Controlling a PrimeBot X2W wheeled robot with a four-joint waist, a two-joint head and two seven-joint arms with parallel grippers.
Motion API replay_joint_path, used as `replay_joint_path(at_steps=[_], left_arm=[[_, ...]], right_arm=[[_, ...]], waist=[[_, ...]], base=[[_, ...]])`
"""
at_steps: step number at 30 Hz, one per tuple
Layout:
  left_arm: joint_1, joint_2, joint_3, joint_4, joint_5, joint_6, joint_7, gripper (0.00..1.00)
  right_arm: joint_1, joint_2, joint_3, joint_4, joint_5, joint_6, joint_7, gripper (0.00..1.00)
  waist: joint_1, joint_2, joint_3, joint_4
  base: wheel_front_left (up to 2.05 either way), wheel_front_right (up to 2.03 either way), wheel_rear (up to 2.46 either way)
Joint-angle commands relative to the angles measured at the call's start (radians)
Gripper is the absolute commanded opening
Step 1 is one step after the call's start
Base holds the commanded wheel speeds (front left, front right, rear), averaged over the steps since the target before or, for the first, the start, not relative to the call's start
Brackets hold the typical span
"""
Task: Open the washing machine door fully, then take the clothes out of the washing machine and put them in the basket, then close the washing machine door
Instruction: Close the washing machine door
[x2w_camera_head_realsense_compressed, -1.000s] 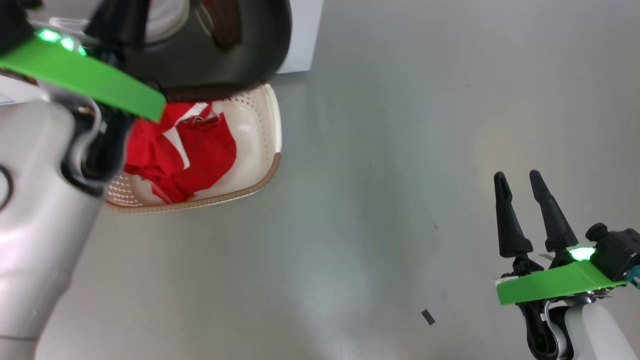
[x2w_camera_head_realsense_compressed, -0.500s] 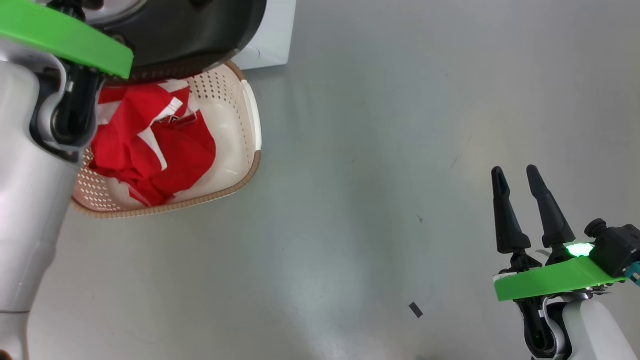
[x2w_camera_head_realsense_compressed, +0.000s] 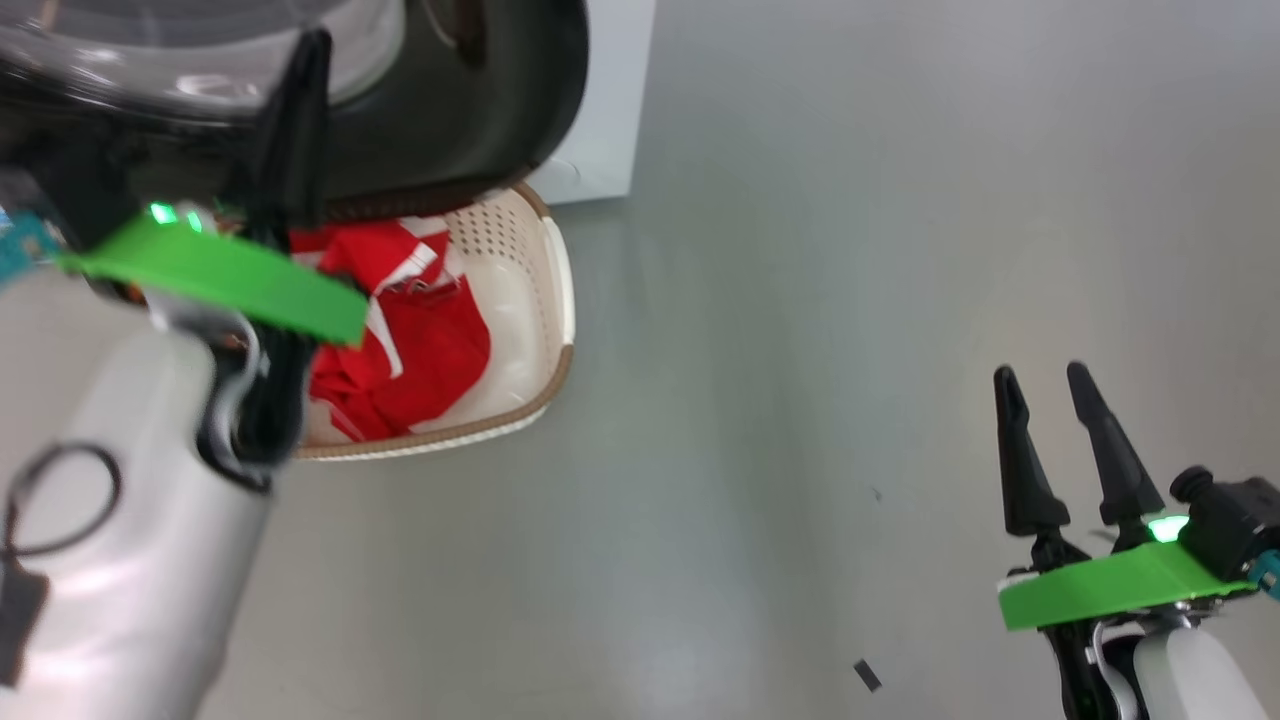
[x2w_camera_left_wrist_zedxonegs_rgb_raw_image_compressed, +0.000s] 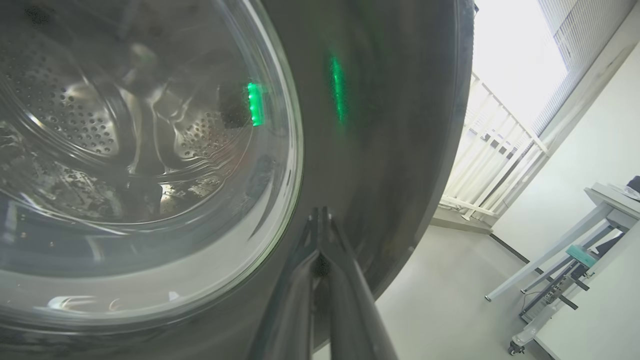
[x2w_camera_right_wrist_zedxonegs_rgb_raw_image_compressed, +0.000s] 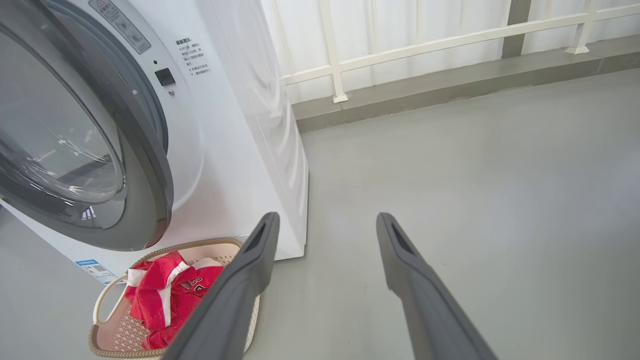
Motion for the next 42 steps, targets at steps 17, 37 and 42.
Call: replay_joint_path(at_steps=[17,37,42], left_arm=[[0.366,-0.055,0.174,-0.066,0.124,-0.006,-0.005,0.24],[0.698,-0.101,0.356,-0.141,0.305,-0.006,-0.005,1.00],[0.744,-0.095,0.385,-0.161,0.356,-0.006,-0.005,1.00]], right_arm=[[0.106,-0.008,-0.005,-0.007,-0.084,0.007,-0.006,1.00],[0.212,-0.026,-0.026,-0.002,-0.081,0.007,-0.006,1.00],[0.228,-0.030,-0.036,-0.009,-0.082,0.007,-0.006,1.00]], waist=[[0.0000,0.0000,-0.179,0.142],[0.0000,0.0000,-0.298,0.208],[0.0000,0.0000,-0.304,0.222]], base=[[0.00,0.00,0.00],[0.00,0.00,0.00],[0.00,0.00,0.00]])
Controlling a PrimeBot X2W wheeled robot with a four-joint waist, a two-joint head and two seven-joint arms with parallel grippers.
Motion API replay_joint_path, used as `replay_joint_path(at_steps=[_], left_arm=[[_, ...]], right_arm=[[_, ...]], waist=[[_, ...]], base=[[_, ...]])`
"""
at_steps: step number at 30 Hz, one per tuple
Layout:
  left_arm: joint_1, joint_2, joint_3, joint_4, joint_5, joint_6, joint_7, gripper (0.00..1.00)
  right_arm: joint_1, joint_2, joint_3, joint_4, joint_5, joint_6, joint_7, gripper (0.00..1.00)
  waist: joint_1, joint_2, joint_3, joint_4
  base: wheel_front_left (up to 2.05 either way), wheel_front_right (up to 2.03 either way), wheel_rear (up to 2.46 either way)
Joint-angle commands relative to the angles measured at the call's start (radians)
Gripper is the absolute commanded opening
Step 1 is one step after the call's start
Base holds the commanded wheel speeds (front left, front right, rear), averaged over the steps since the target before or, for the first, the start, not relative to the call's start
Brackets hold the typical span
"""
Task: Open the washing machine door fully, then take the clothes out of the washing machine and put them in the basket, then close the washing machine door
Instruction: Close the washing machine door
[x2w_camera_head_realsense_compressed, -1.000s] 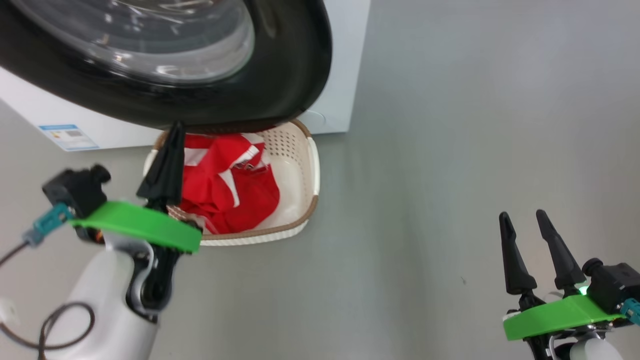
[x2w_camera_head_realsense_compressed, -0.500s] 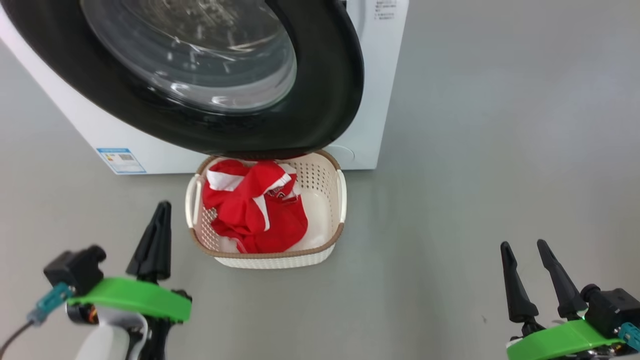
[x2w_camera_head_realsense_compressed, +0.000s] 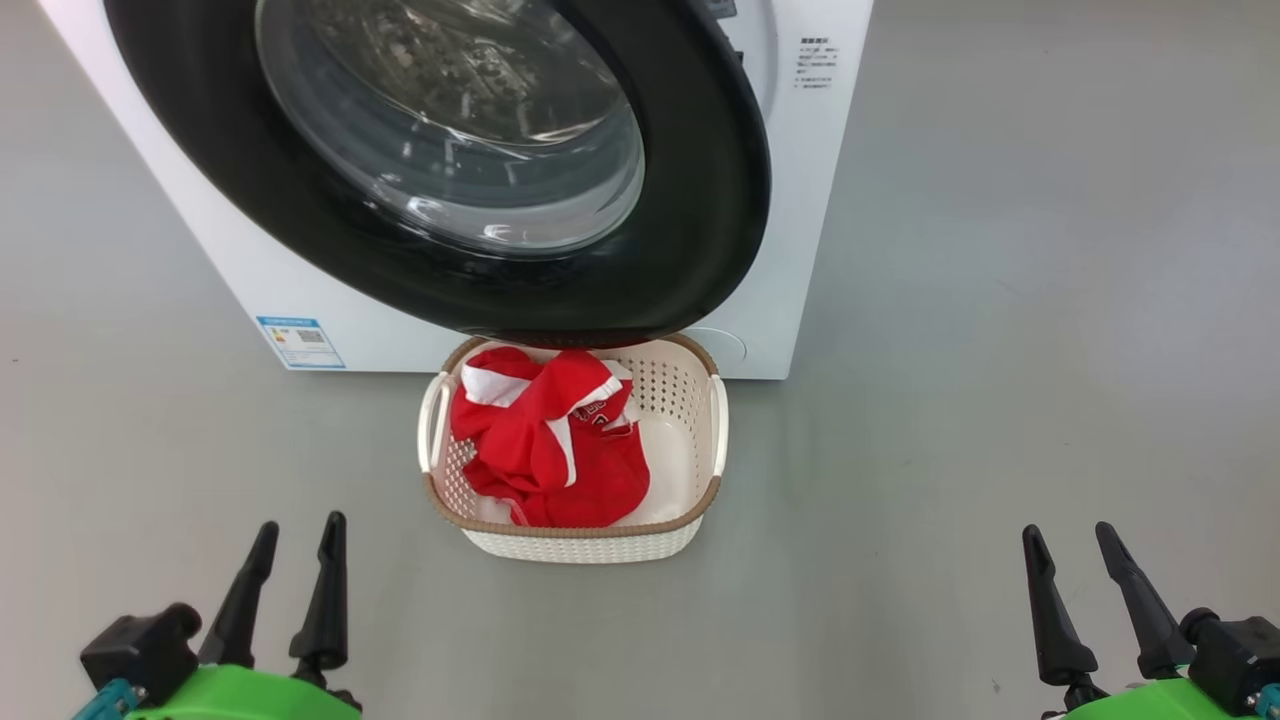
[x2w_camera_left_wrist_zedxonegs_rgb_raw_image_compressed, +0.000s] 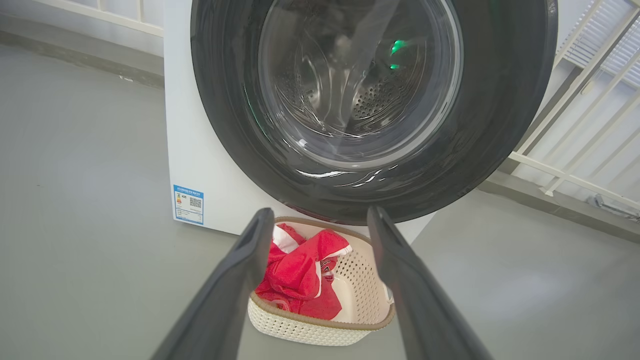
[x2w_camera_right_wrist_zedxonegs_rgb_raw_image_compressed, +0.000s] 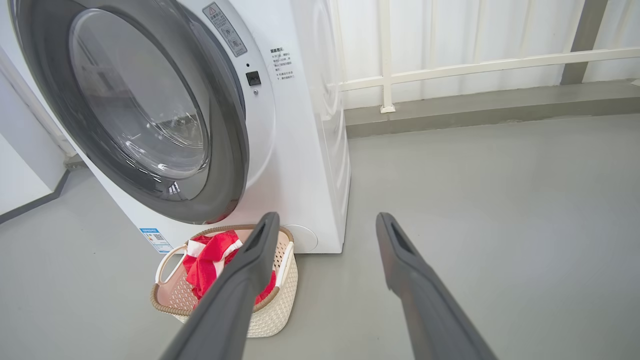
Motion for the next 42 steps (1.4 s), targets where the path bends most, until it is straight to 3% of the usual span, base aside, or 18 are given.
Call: replay_joint_path(at_steps=[1,19,39,40,41,42], left_arm=[[0.004,0.030,0.047,-0.035,0.040,-0.005,-0.005,1.00],[0.127,-0.002,0.137,-0.119,0.206,-0.005,-0.005,1.00],[0.130,-0.020,0.144,-0.131,0.233,-0.005,-0.005,1.00],[0.130,-0.022,0.142,-0.133,0.234,-0.005,-0.005,1.00],[0.128,-0.025,0.138,-0.134,0.236,-0.005,-0.005,1.00],[0.125,-0.027,0.136,-0.136,0.237,-0.005,-0.005,1.00]], right_arm=[[-0.003,-0.019,0.016,-0.028,0.002,0.006,-0.006,1.00],[0.064,-0.026,-0.018,-0.041,0.001,0.006,-0.006,1.00],[0.052,-0.017,-0.007,-0.044,-0.001,0.006,-0.006,1.00],[0.047,-0.018,0.001,-0.044,-0.001,0.006,-0.006,0.49],[0.041,-0.019,0.010,-0.044,-0.001,0.006,-0.006,0.28],[0.032,-0.022,0.023,-0.042,0.000,0.006,-0.006,0.00]], waist=[[0.0000,0.0000,-0.004,0.008],[0.0000,0.0000,-0.046,0.023],[0.0000,0.0000,-0.041,0.031],[0.0000,0.0000,-0.039,0.033],[0.0000,0.0000,-0.036,0.037],[0.0000,0.0000,-0.031,0.041]], base=[[0.00,0.00,0.00],[0.00,0.00,0.00],[0.00,0.00,0.00],[0.00,0.00,0.00],[0.00,0.00,0.00],[0.00,0.00,0.00]])
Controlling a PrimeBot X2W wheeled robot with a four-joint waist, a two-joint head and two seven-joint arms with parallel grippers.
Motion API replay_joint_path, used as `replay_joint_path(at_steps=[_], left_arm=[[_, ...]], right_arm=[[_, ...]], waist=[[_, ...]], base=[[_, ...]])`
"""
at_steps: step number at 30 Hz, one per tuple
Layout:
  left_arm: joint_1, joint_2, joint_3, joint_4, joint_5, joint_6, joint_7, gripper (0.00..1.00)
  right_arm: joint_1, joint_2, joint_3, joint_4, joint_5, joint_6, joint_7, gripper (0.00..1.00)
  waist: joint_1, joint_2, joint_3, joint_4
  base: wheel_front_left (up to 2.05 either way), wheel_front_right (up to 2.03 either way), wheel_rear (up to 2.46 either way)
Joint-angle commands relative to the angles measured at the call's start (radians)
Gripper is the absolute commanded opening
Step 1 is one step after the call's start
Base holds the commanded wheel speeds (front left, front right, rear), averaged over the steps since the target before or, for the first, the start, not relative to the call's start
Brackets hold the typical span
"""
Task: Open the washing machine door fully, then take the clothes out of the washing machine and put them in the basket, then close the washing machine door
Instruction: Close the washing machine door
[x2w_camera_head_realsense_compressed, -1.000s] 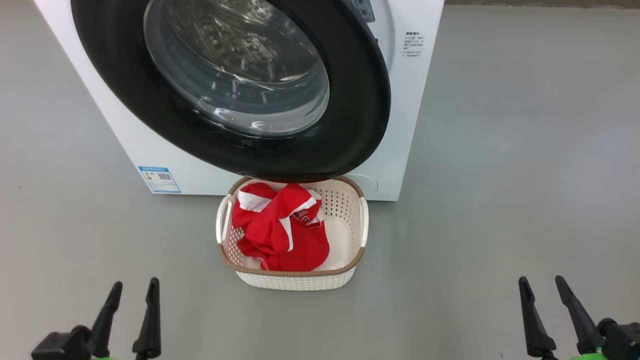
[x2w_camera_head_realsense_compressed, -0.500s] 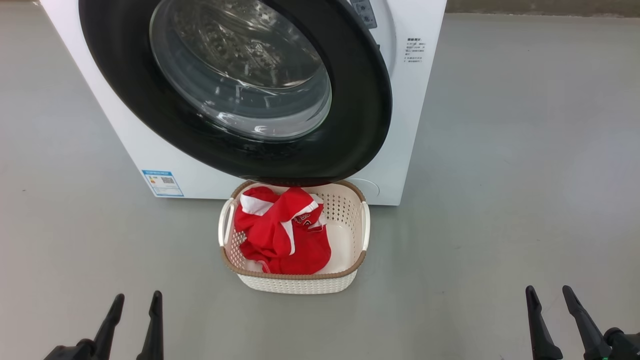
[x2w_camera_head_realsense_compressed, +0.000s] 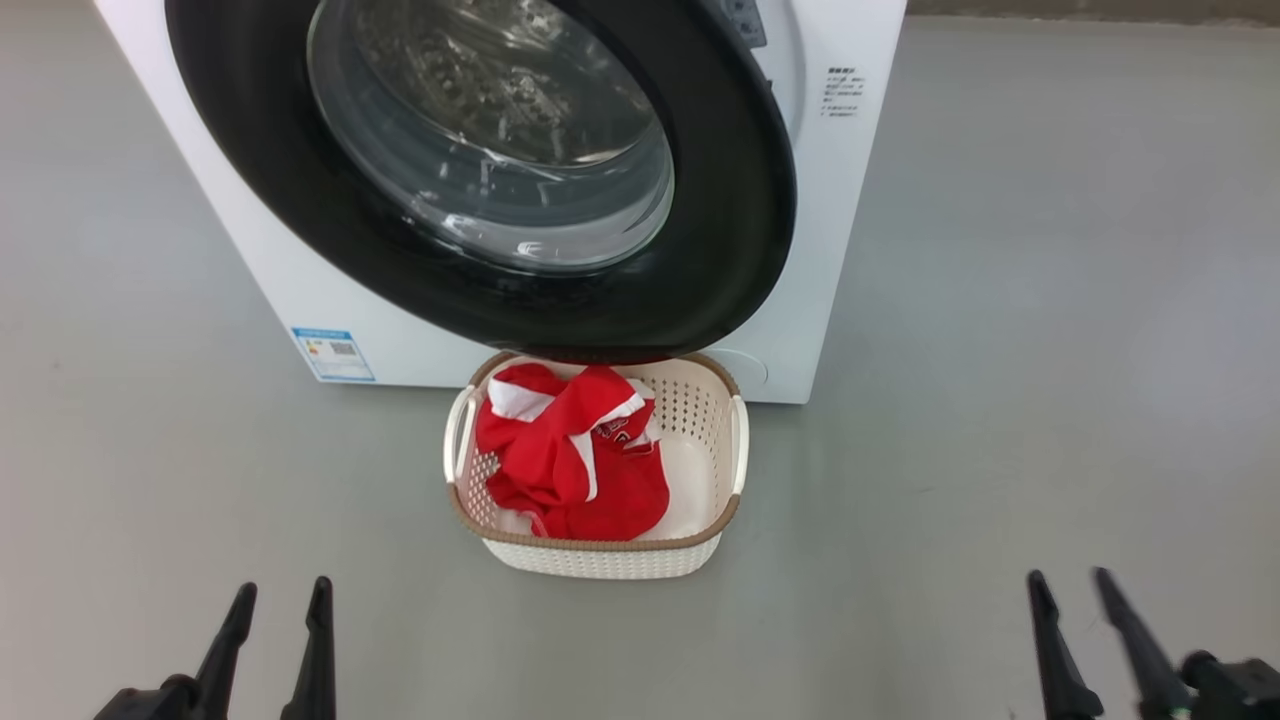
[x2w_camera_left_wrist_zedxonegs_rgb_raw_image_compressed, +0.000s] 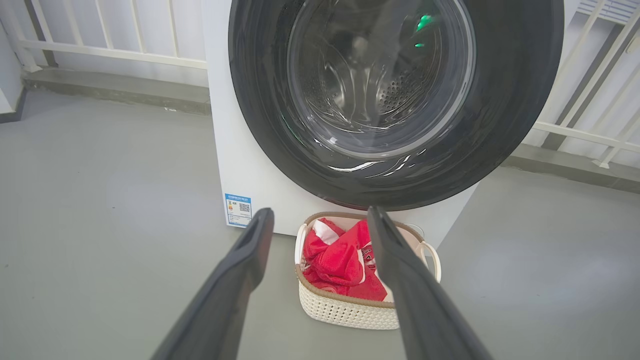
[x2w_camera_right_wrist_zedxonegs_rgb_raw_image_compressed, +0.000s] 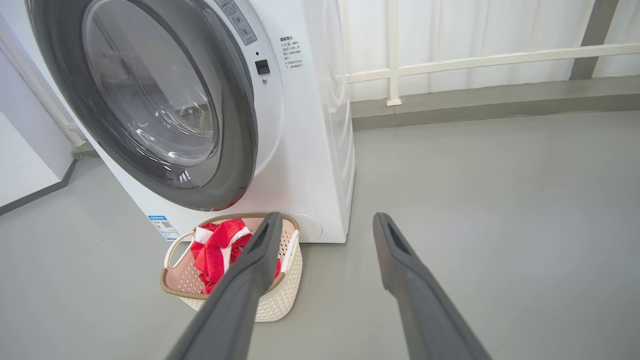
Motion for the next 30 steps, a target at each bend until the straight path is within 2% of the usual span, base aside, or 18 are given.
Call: replay_joint_path(at_steps=[1,9,16,30], left_arm=[[-0.032,0.009,0.028,-0.029,0.013,-0.005,-0.005,1.00],[-0.054,-0.016,0.022,-0.032,0.010,-0.005,-0.005,1.00],[-0.073,-0.037,0.012,-0.042,0.012,-0.005,-0.005,1.00],[-0.158,-0.059,-0.020,-0.070,-0.001,-0.005,-0.005,1.00]], right_arm=[[-0.054,-0.020,0.042,-0.022,0.002,0.007,-0.006,0.00],[-0.178,-0.030,0.117,-0.004,0.011,0.007,-0.006,0.00],[-0.347,-0.038,0.191,0.025,0.015,0.007,-0.006,0.00],[-0.681,-0.039,0.228,0.087,0.007,0.007,-0.006,0.00]], waist=[[0.0000,0.0000,0.011,0.009],[0.0000,0.0000,0.044,0.044],[0.0000,0.0000,0.086,0.083],[0.0000,0.0000,0.231,0.160]], base=[[0.00,0.00,0.00],[0.00,0.00,0.00],[0.00,0.00,0.00],[0.00,0.00,0.00]])
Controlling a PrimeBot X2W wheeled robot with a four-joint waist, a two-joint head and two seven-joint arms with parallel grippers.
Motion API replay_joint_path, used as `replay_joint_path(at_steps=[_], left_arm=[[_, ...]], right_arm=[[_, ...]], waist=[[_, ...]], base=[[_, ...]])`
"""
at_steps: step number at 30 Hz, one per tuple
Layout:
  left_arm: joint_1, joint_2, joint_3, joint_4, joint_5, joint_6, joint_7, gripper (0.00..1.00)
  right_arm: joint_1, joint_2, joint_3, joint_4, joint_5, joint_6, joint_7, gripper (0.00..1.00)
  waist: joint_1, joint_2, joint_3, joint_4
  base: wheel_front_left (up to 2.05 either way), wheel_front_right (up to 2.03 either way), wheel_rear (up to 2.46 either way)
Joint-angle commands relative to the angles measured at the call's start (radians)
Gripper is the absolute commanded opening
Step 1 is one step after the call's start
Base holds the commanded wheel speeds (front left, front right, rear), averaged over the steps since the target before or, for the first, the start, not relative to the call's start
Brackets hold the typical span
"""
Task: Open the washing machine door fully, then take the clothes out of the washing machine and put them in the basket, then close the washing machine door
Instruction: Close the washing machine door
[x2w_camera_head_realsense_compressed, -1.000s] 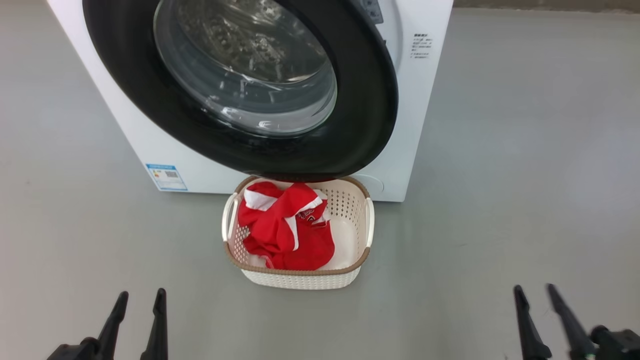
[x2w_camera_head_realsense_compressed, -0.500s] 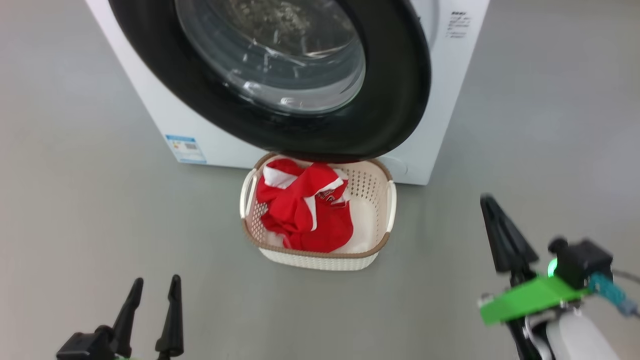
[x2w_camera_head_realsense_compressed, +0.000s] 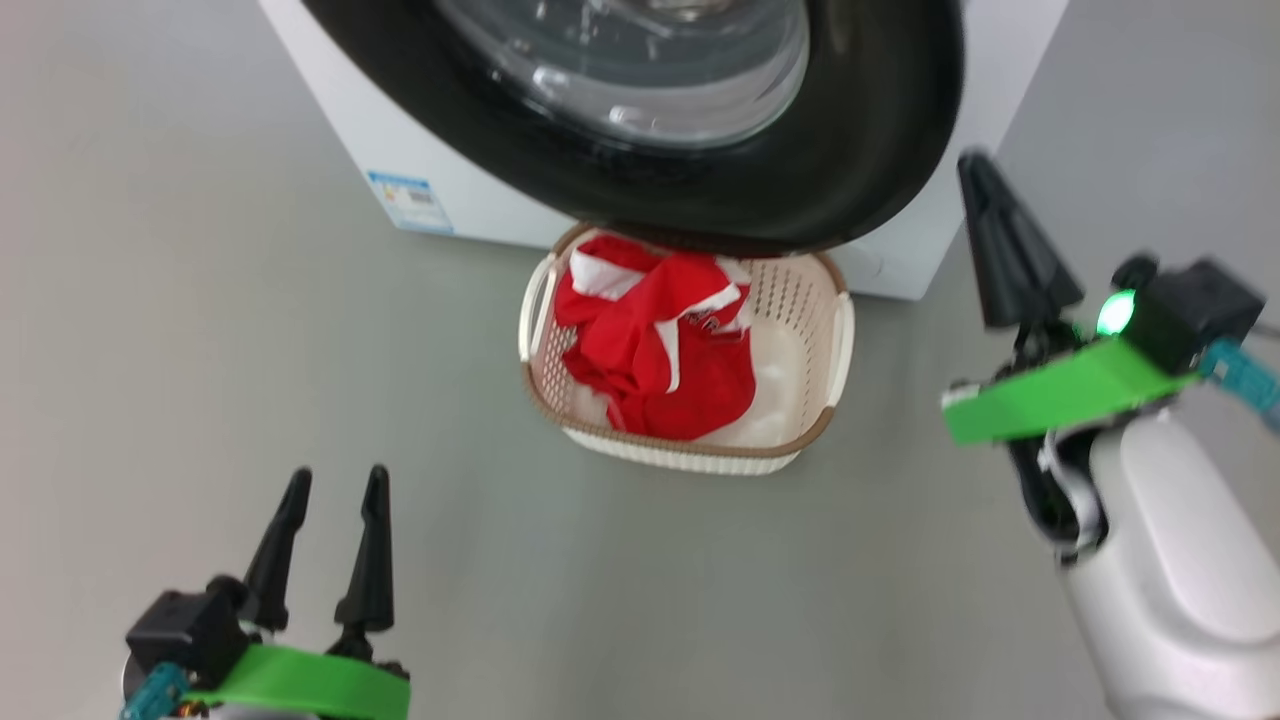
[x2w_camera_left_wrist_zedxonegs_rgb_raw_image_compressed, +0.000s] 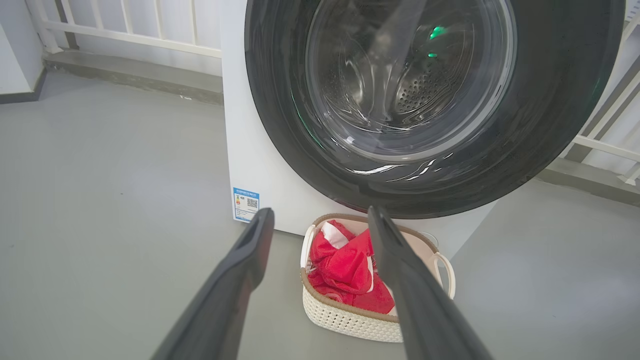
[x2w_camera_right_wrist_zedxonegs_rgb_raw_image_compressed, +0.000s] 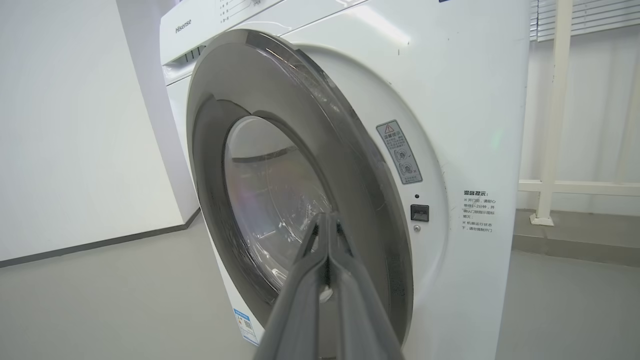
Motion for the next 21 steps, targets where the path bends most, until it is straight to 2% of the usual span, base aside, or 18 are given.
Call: replay_joint_path(at_steps=[1,11,21], left_arm=[[-0.041,0.009,0.025,-0.032,-0.007,-0.005,-0.005,1.00],[-0.127,0.007,-0.017,-0.038,-0.060,-0.005,-0.005,1.00],[-0.177,0.007,-0.039,-0.056,-0.094,-0.005,-0.005,1.00]], right_arm=[[-0.058,0.001,0.019,-0.013,-0.004,0.007,-0.006,0.00],[-0.217,-0.020,-0.002,0.046,-0.024,0.007,-0.006,0.00],[-0.330,-0.021,-0.038,0.102,-0.039,0.007,-0.006,0.00]], waist=[[0.0000,-0.0001,0.060,0.034],[0.0000,-0.0001,0.169,0.085],[0.0000,-0.0001,0.246,0.104]], base=[[0.00,0.00,0.00],[0.00,0.00,0.00],[0.00,0.00,0.00]])
